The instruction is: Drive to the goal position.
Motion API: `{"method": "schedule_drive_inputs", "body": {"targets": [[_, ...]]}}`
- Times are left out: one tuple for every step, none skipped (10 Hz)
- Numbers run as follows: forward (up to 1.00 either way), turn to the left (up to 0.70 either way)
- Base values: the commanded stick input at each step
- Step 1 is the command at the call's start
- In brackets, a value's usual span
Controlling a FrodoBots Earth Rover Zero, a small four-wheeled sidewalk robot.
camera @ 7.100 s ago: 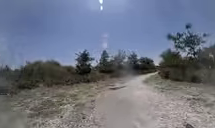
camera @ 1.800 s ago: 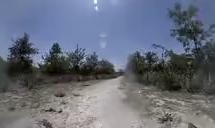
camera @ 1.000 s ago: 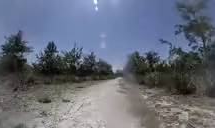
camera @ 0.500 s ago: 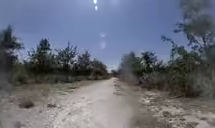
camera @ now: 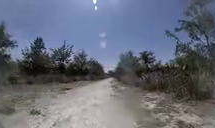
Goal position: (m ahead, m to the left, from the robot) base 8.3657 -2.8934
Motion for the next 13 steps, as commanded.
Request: {"method": "schedule_drive_inputs", "body": {"targets": [[0.7,0.05],[0.7,0.14],[0.7,0.14],[0.7,0.14],[0.7,0.14],[0.7,0.07],[0.7,0.0],[0.7,0.0],[0.7,0.0],[0.7,0.0],[0.7,0.0],[0.7,0.0],[0.7,0.0]]}}
